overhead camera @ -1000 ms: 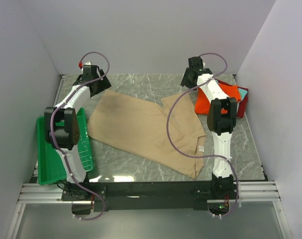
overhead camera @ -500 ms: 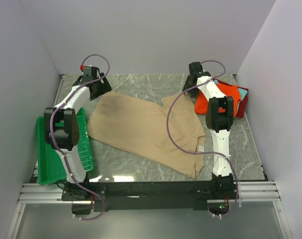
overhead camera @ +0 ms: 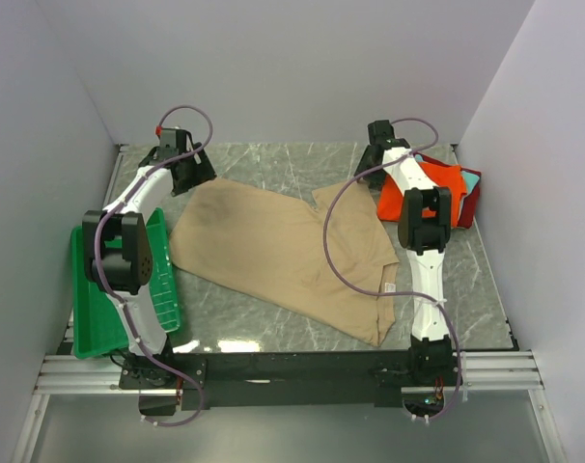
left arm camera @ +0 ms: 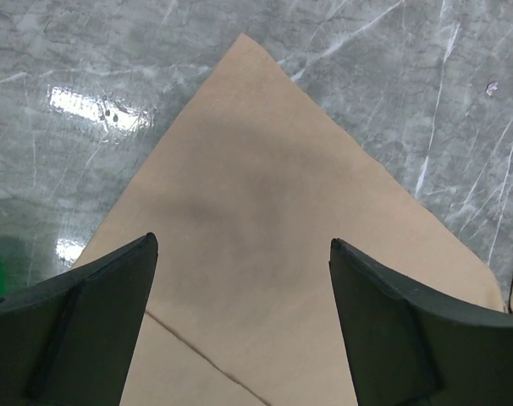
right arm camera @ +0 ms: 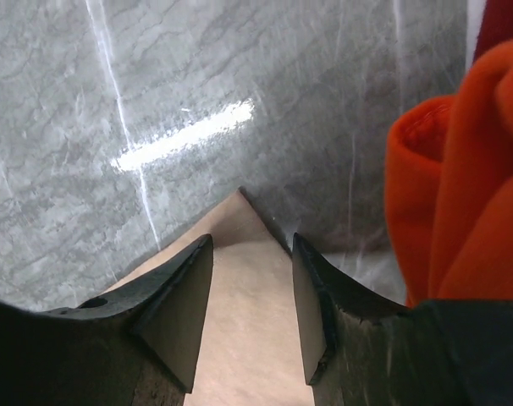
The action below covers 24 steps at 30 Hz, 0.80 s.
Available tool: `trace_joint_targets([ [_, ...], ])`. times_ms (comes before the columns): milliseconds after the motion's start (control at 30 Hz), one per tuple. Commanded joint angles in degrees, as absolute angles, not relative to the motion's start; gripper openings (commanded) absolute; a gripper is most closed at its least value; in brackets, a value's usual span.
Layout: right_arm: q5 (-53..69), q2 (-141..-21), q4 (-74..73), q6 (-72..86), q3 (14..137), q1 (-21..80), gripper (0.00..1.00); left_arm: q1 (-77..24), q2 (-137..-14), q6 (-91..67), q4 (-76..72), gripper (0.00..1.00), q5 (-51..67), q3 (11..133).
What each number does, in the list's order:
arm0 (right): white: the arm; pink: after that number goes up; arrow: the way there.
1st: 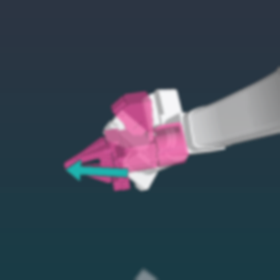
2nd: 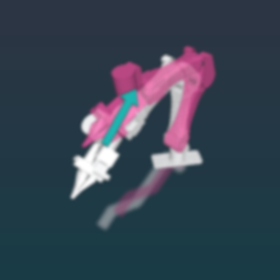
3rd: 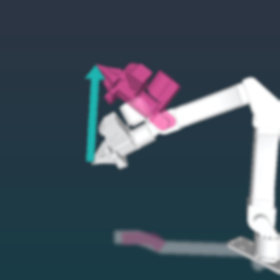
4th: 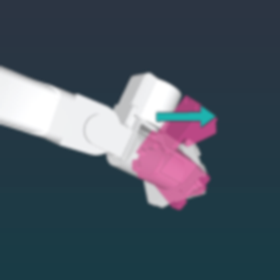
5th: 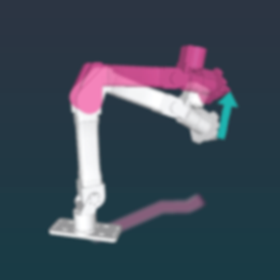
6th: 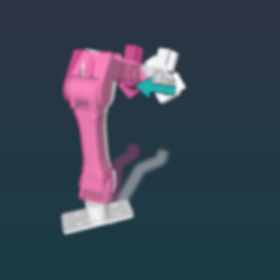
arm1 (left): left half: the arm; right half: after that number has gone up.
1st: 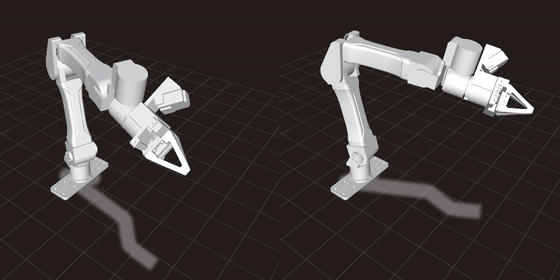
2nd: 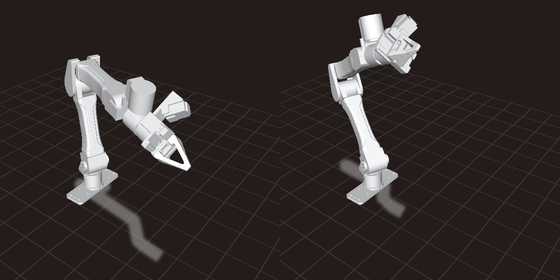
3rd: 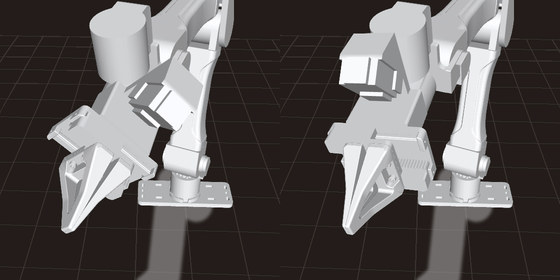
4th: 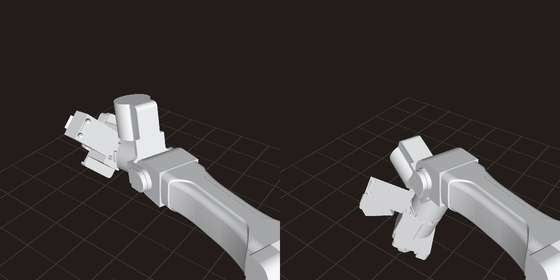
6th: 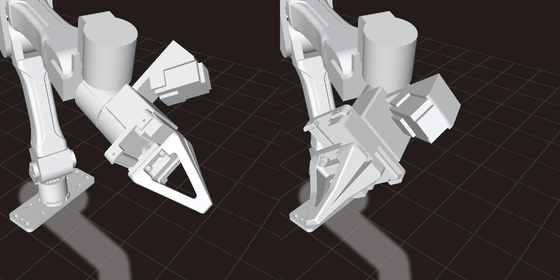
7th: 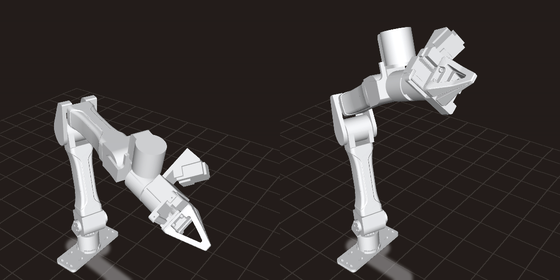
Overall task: Fold and stack the t-shirts
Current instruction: Fold the tshirt
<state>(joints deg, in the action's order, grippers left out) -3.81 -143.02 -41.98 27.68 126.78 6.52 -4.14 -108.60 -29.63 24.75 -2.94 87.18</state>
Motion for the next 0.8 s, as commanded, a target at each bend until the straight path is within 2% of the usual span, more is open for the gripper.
trace_joint_targets([
  [0,-2.4,-144.5,-41.7,28.7,130.0,5.4,0.5,-4.0,-107.3,-28.3,24.8,0.89,-3.5,90.1],
  [200,-1.5,-146.4,-43.8,28.6,133.4,5.1,0.48,-4.0,-108.5,-28.2,24.7,0.88,-3.3,91.3],
  [567,2.2,-146.9,-43.9,26.1,133.5,5.2,0.36,-3.9,-112.8,-27.3,25.7,0.88,-4.0,94.7],
  [767,3.2,-146.9,-43.5,25.6,133.3,5.2,0.18,-3.9,-115.8,-26.4,26.5,0.86,-4.8,97.6],
])
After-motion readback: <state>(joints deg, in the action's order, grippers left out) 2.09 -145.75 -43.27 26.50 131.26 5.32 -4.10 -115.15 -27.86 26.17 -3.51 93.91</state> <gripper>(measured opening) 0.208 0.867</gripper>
